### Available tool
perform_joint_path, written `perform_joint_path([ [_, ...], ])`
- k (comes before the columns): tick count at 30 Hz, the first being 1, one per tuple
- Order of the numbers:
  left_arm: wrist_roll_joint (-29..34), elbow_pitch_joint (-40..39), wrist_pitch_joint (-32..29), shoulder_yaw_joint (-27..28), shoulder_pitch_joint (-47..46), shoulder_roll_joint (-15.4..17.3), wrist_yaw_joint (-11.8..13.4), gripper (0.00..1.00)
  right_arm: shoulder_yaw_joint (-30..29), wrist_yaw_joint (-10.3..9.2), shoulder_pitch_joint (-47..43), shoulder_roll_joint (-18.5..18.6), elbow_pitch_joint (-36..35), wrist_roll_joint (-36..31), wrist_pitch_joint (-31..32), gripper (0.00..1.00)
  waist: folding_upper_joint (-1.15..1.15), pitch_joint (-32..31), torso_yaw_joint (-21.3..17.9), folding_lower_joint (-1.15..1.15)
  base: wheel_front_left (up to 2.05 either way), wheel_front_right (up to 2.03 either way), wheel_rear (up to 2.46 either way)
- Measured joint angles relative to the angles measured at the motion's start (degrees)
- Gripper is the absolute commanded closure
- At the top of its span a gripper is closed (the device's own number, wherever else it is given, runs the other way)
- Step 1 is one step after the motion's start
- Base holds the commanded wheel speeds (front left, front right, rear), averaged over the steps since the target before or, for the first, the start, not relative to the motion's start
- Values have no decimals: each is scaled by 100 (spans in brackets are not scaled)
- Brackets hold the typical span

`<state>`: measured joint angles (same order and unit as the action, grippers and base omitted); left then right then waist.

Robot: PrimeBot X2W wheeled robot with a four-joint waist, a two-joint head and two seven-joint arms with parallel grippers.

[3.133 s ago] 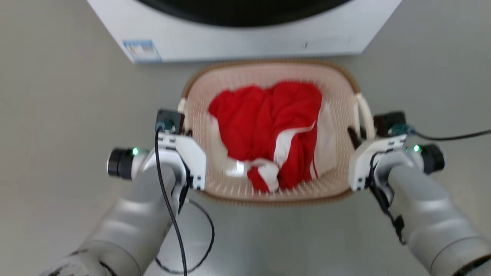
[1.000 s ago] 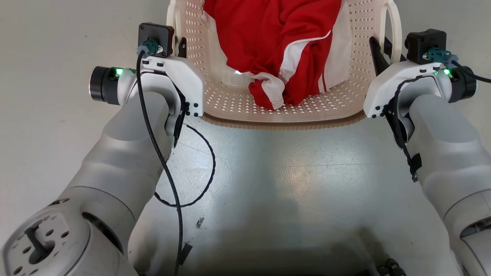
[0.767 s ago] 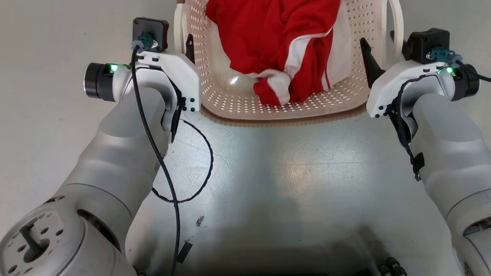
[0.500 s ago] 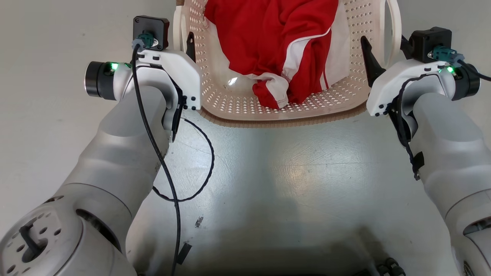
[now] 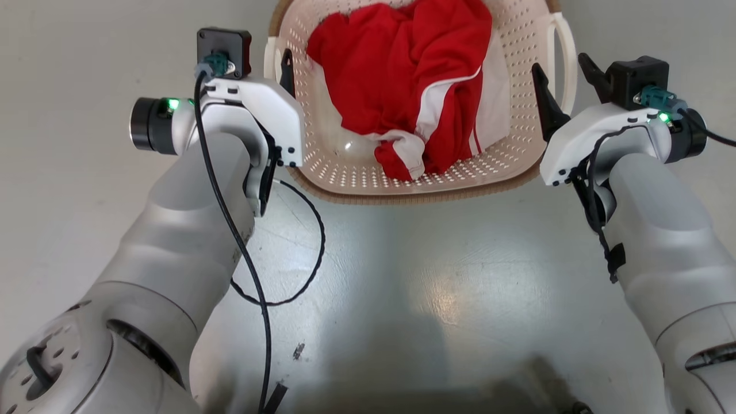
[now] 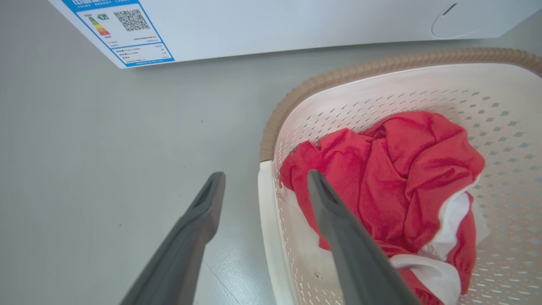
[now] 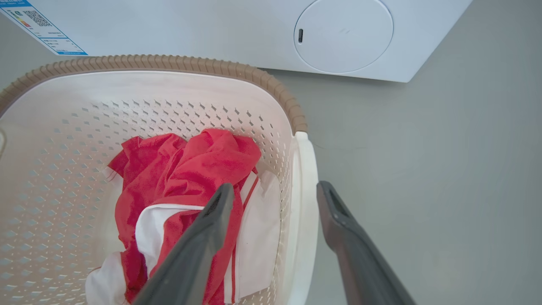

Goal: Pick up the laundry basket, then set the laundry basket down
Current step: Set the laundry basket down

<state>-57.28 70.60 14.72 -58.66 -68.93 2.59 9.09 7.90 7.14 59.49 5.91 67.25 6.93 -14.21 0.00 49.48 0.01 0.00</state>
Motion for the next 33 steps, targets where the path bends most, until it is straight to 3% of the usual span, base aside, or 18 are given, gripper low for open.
perform_joint_path([
  [13,673,-839,-1,869,814,148,81,0,-449,0,-771,-52,-951,-403,0,0,0,-946,24,0,0,0,0],
  [33,1923,-2064,-1,2670,2864,454,-160,0,-782,0,-2456,37,-2190,-536,0,0,0,-3009,8,0,0,0,0],
])
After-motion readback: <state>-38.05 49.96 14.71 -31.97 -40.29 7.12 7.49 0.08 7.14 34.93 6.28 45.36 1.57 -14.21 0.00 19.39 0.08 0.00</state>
